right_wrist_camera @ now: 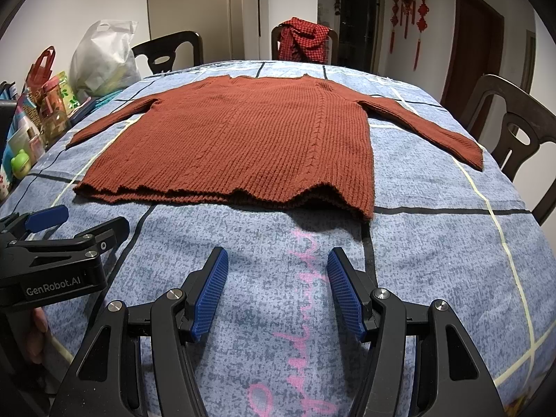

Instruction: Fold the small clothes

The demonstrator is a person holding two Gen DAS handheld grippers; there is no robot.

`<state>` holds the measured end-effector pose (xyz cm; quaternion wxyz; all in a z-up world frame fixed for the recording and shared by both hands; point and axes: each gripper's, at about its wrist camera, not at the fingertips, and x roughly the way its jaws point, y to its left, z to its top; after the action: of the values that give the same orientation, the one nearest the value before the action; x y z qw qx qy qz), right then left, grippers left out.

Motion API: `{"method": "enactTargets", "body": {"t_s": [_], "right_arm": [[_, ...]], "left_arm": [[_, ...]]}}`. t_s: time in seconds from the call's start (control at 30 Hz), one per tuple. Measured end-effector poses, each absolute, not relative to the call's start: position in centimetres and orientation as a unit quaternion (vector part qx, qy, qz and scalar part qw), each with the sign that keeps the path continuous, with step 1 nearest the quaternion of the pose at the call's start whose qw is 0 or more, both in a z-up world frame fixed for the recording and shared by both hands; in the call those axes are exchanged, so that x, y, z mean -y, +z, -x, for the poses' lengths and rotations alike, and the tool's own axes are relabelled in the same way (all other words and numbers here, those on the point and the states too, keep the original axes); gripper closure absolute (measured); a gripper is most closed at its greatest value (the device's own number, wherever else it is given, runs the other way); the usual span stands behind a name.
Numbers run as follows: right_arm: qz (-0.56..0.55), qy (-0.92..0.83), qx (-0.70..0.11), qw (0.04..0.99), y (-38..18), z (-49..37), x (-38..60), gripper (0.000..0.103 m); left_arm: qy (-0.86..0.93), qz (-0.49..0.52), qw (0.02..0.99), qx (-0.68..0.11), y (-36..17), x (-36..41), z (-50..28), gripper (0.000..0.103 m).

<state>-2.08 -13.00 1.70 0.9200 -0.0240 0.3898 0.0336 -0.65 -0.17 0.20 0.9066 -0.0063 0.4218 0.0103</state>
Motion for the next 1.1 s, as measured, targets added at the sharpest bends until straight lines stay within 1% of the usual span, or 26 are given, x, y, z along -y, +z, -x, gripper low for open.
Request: {"method": "enactTargets", "body": {"t_s": [0.6, 0.93, 1.1], "right_arm": [[0.025, 0.035, -0.392, 0.919, 1.8, 2.2, 13.0, 0.043], [0.025, 0.054, -0.411, 0.91, 2.1, 1.4, 13.3, 0.043], [0.034, 0.067, -0.396, 0.915, 3.0, 1.3, 13.1, 0.043]], "left_arm": [[0.009, 0.007, 0.906, -0.423, 0.3, 0.1, 0.6, 0.001], [-0.012, 0.01, 0.902, -0.431, 0.5, -0.3, -0.1, 0.002], [-0.038, 0.038, 0.897, -0.438, 0.9, -1.7, -0.8, 0.002]]}}
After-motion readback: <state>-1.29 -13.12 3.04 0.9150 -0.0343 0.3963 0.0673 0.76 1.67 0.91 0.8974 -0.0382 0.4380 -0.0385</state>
